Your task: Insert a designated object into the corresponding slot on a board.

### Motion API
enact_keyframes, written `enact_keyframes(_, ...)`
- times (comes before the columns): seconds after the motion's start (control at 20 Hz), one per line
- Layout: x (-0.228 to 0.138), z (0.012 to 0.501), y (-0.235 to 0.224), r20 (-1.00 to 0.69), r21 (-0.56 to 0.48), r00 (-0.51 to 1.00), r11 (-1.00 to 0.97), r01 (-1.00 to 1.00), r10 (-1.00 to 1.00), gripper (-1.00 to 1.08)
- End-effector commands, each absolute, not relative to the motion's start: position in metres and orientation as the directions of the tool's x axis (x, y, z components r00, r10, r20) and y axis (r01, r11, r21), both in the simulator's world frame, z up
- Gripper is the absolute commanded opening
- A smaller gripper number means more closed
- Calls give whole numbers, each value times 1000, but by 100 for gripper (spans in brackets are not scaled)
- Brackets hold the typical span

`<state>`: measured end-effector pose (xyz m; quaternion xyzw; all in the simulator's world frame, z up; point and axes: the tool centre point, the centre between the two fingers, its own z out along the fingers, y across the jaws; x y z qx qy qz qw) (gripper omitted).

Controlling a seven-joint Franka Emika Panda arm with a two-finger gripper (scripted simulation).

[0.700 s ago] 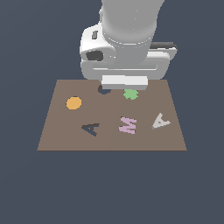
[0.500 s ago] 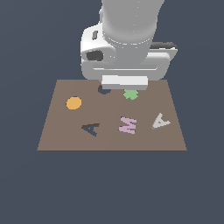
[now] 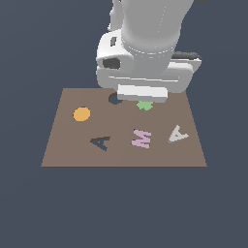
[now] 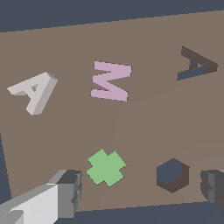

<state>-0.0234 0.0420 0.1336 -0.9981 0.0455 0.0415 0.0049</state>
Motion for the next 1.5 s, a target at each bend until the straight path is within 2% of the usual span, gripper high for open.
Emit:
enact_keyframes(0.0,-23,130,48,-81,-5,989,-992,-124,-123,100)
enact_keyframes(0.6,-10,105,93,-56,4,925,-927,-376,-376,100)
enact_keyframes(1.45,39,62,154,-11,3,683,-683,-730,-730,100)
